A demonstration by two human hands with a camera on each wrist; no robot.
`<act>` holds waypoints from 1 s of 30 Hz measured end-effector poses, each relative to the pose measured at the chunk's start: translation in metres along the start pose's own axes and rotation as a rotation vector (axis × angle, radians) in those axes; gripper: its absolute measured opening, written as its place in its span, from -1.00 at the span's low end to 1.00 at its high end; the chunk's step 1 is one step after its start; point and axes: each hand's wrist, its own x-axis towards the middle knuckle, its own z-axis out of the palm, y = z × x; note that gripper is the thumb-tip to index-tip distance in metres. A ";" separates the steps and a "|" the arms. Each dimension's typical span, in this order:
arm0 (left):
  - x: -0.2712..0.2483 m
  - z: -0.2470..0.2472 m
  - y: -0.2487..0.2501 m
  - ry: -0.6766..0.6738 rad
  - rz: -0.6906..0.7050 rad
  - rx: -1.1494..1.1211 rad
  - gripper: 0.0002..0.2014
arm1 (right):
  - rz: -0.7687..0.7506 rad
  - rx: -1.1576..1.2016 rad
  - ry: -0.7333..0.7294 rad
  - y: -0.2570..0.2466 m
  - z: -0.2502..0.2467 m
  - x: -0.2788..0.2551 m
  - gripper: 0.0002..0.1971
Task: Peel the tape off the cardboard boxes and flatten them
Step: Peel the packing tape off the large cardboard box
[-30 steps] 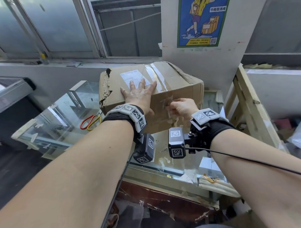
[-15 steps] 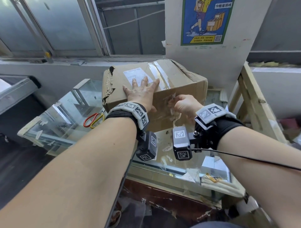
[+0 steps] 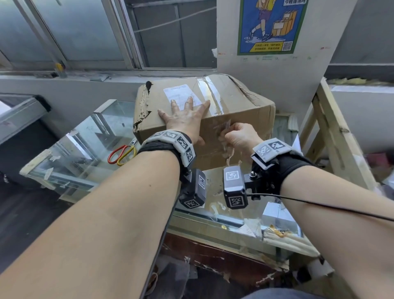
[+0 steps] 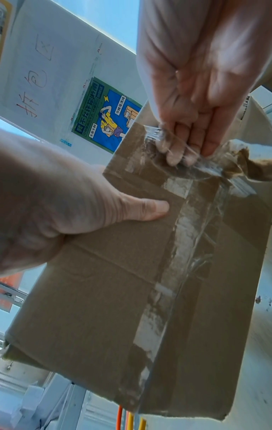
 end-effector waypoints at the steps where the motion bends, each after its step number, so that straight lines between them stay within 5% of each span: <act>1: 0.000 0.000 0.000 0.005 -0.004 0.003 0.14 | -0.004 -0.011 0.012 0.001 0.002 0.001 -0.83; 16: 0.001 0.009 -0.003 0.114 -0.003 0.015 -0.02 | 0.043 0.137 0.061 0.009 0.008 0.019 -0.78; 24: 0.004 0.003 -0.005 0.018 0.009 -0.038 0.08 | 0.028 0.087 -0.049 0.006 -0.009 0.022 -0.76; 30: 0.000 0.008 0.002 0.096 -0.043 -0.074 0.01 | 0.046 0.097 -0.132 0.006 -0.013 0.015 -0.67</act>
